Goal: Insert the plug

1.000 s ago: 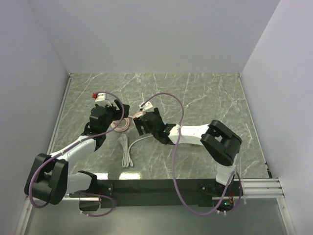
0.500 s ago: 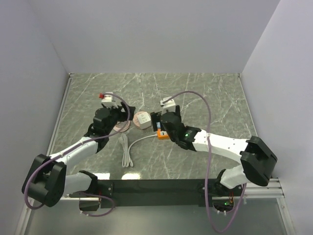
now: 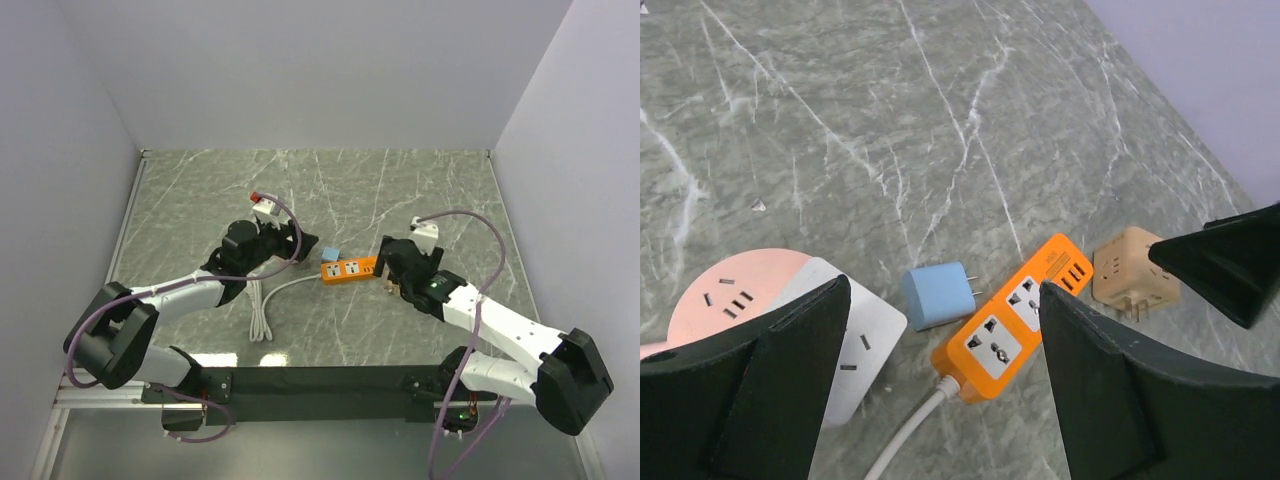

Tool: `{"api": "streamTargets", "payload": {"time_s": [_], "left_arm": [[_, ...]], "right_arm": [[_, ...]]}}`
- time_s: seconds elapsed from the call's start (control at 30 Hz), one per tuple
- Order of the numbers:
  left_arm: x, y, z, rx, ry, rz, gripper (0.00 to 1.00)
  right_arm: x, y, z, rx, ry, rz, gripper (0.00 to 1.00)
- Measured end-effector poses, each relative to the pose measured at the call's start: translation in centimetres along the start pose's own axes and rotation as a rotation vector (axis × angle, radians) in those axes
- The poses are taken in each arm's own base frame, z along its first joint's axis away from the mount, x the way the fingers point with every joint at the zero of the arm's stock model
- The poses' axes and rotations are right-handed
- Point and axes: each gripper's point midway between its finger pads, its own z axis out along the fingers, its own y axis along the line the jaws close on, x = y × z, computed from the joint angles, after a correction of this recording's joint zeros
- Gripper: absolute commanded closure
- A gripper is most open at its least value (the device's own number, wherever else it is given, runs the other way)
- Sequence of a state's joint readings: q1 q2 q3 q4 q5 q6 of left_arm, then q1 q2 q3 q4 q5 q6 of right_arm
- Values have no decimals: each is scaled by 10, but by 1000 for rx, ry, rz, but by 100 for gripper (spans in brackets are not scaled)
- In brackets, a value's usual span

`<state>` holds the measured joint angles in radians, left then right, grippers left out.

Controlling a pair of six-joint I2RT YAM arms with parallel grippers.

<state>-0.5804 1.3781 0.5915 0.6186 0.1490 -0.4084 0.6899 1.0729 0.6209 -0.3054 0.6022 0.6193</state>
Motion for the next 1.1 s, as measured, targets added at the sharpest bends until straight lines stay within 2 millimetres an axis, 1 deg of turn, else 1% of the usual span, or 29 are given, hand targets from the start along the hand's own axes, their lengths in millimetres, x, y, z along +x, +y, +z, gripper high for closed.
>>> {"api": "streamTargets", "payload": {"time_s": [0.13, 0.23, 0.4, 0.53, 0.63, 0.7, 0.73, 0.77, 0.83, 0.87, 0.9, 0.93, 0.97, 1.03, 1.07, 1.1], "left_arm": [[0, -3, 1, 10, -1, 6, 18], [0, -3, 1, 7, -1, 7, 18], [-1, -2, 1, 7, -3, 7, 18], [-1, -2, 1, 7, -2, 7, 18], [-1, -3, 1, 9, -3, 13, 18], [-1, -4, 1, 15, -3, 27, 18], [-1, -5, 1, 20, -3, 35, 18], [-1, -6, 1, 27, -4, 42, 18], [-1, -10, 1, 47, -6, 65, 18], [0, -13, 1, 60, -6, 79, 18], [1, -16, 1, 71, -5, 87, 18], [4, -19, 0, 84, -3, 99, 18], [6, -21, -1, 96, 1, 111, 18], [13, -28, -2, 123, 14, 130, 18], [16, -31, -3, 135, 19, 140, 18], [18, -34, -3, 147, 24, 148, 18]], "right_arm": [[17, -28, 6, 94, 66, 70, 0], [23, -40, 8, 146, 93, 108, 0], [37, -41, 13, 181, 136, 135, 0], [42, -38, 21, 195, 155, 149, 0], [50, -38, 27, 211, 178, 140, 2], [56, -40, 30, 226, 200, 127, 7], [58, -41, 31, 231, 206, 122, 12], [60, -41, 32, 235, 212, 118, 22], [60, -40, 34, 236, 215, 115, 34], [59, -40, 35, 238, 215, 114, 45], [58, -40, 35, 237, 213, 113, 51], [58, -40, 36, 236, 212, 118, 57], [58, -39, 36, 234, 211, 119, 68], [57, -39, 38, 232, 209, 122, 81], [56, -38, 39, 230, 208, 121, 91], [55, -36, 40, 226, 210, 118, 95]]}}
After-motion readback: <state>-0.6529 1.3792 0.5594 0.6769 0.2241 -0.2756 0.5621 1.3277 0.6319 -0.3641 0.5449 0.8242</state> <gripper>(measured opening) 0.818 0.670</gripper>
